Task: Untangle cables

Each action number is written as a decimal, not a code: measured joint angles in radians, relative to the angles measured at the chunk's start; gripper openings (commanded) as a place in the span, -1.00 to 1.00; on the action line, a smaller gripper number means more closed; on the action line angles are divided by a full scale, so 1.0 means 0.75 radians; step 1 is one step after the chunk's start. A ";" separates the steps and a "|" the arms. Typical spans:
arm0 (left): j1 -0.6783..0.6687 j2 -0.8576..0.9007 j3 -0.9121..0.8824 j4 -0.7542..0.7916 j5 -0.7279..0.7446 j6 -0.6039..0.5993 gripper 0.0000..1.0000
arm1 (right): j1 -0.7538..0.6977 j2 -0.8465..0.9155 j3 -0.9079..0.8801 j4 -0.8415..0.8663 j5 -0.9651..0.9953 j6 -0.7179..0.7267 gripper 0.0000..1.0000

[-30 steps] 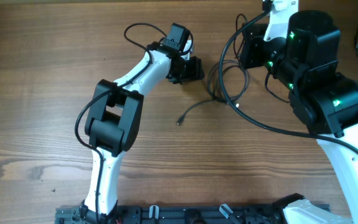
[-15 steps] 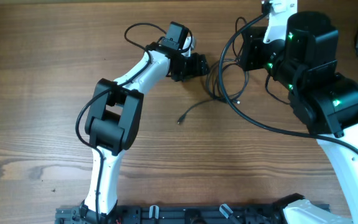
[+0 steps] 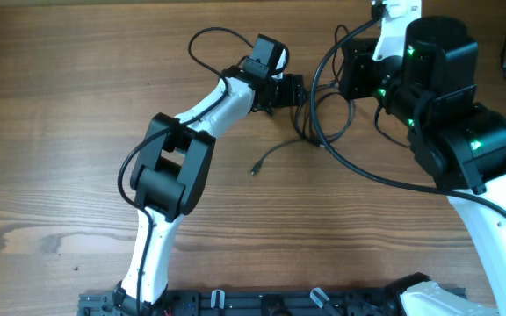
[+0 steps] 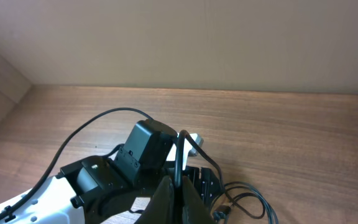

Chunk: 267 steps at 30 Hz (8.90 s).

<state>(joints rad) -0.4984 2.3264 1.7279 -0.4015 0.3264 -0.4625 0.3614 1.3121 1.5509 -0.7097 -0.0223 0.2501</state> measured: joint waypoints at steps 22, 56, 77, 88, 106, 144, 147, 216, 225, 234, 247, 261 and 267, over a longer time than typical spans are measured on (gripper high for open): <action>-0.161 0.015 0.020 -0.008 0.038 -0.059 0.38 | 0.000 0.000 0.000 -0.011 0.000 -0.007 -0.92; 1.123 -1.077 -0.037 -0.867 -0.269 0.078 -0.92 | -1.136 0.207 -0.001 -0.161 -0.074 -0.076 -0.92; 1.531 -1.154 -0.010 -0.657 0.135 0.003 -0.92 | -1.774 0.273 -0.008 0.069 -0.740 0.070 -0.92; 0.683 -0.888 0.009 -0.570 -0.125 -0.039 -0.92 | -0.834 0.328 -0.008 -0.136 -0.437 0.008 -0.92; 0.764 -0.996 0.010 -0.701 -0.404 -0.023 1.00 | 0.156 0.713 -0.094 0.331 -0.340 0.083 0.99; 0.781 -1.043 0.014 -0.857 -0.404 0.022 1.00 | 0.194 1.446 -0.001 1.345 -0.224 0.758 0.42; 0.781 -1.043 0.014 -0.858 -0.404 0.022 1.00 | 0.194 1.468 0.008 1.342 -0.223 0.762 -0.91; 1.158 -0.895 0.067 -0.625 -0.285 0.446 -0.92 | -1.250 0.057 0.264 -0.158 -0.160 -0.022 -0.92; 1.319 -1.089 0.068 -0.595 -0.170 0.238 -0.92 | -1.441 0.055 0.264 -0.144 -0.303 -0.063 -0.92; 0.921 -1.083 0.068 -0.561 -0.087 0.229 -0.92 | -1.437 0.014 0.336 0.748 0.078 -0.279 -0.92; 0.839 -1.082 0.068 -0.604 -0.088 0.237 -0.92 | -1.572 0.584 0.304 0.202 0.216 -0.133 -0.92; 0.839 -1.082 0.068 -0.685 -0.088 0.301 -0.92 | -2.082 0.726 0.286 -0.221 -0.803 0.218 -0.92; 0.839 -1.082 0.068 -0.737 -0.088 0.347 -0.92 | -1.908 0.727 0.017 0.123 -0.187 0.178 -0.92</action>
<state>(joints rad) 0.1307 1.5146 1.7786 -0.9539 0.2604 -0.2020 -1.0695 1.8572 1.5635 -0.6178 -0.1627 0.3832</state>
